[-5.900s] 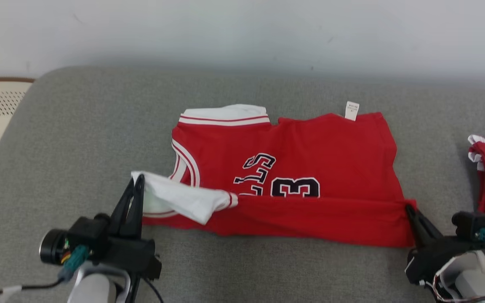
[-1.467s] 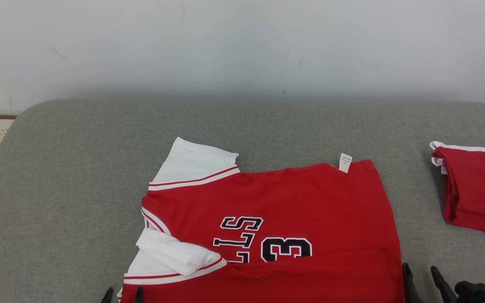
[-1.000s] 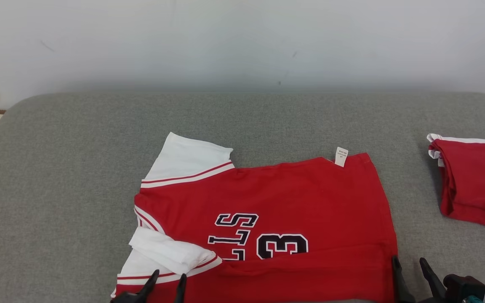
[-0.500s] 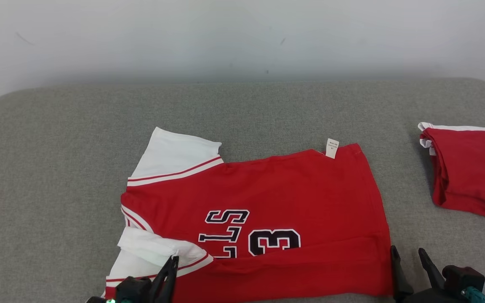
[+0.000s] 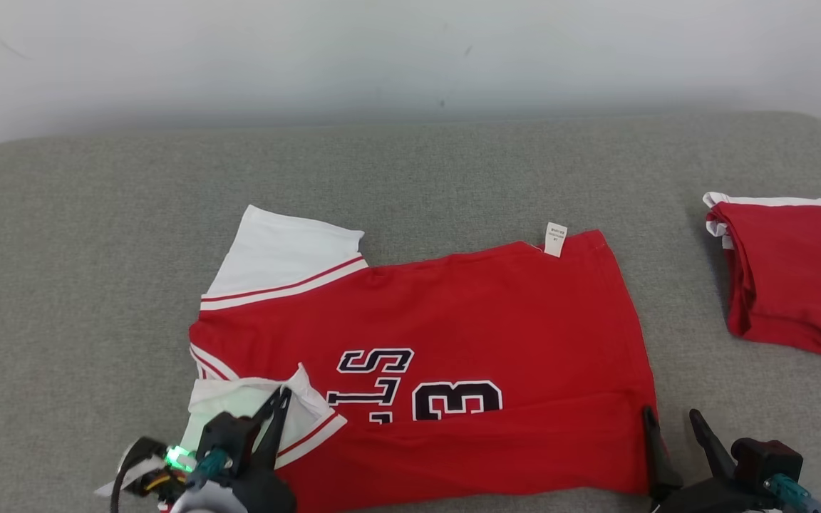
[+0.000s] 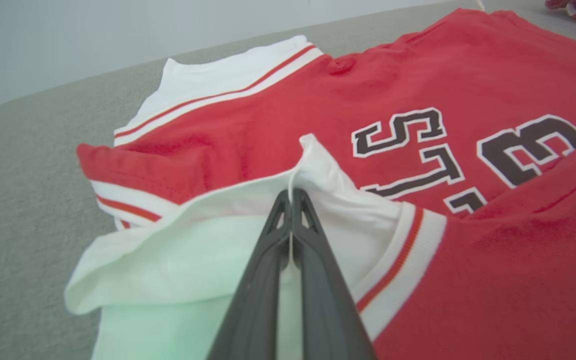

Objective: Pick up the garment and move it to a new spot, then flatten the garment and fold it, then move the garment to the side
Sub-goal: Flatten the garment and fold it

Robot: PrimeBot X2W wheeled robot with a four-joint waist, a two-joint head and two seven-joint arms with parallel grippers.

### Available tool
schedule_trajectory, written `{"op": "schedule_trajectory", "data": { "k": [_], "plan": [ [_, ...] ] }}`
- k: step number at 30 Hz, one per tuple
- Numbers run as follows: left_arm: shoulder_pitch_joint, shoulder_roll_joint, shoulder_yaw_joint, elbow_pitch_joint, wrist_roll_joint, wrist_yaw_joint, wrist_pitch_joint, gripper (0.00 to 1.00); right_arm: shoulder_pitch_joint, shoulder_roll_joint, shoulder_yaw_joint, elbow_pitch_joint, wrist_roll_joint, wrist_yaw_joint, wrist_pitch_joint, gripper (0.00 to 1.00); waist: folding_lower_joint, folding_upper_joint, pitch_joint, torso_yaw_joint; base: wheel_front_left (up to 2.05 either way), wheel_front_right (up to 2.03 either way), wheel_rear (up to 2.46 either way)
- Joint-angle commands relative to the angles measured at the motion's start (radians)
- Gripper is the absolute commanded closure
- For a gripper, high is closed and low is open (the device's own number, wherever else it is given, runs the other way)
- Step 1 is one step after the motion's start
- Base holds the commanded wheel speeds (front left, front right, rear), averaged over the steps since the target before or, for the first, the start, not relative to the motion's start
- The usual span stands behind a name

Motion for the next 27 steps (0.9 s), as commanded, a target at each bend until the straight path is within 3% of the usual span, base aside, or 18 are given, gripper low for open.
{"op": "schedule_trajectory", "data": {
  "k": [1, 13, 18, 27],
  "plan": [
    [-0.049, 0.002, -0.014, 0.030, 0.017, -0.005, -0.001, 0.00, -0.017, -0.002, 0.003, 0.004, 0.000, -0.001, -0.001, 0.00, -0.0001, -0.0001, 0.006, -0.008, 0.00, 0.00, 0.00],
    [-0.099, -0.012, -0.045, 0.038, -0.005, 0.030, -0.001, 0.00, -0.010, -0.009, -0.014, 0.005, 0.009, -0.001, -0.001, 0.00, -0.0001, -0.0001, -0.020, -0.002, 0.00, 0.00, 0.00],
    [-0.049, -0.013, -0.013, -0.015, -0.040, 0.060, -0.001, 0.00, -0.025, -0.013, -0.029, -0.022, 0.002, -0.001, -0.001, 0.00, -0.0001, -0.0001, -0.025, 0.014, 0.00, 0.00, 0.00],
    [-0.085, 0.018, 0.049, -0.019, -0.059, 0.058, -0.001, 0.00, -0.116, -0.028, -0.025, -0.044, -0.023, -0.001, -0.001, 0.00, -0.0001, -0.0001, 0.024, 0.030, 0.00, 0.00, 0.00]
  ]
}}
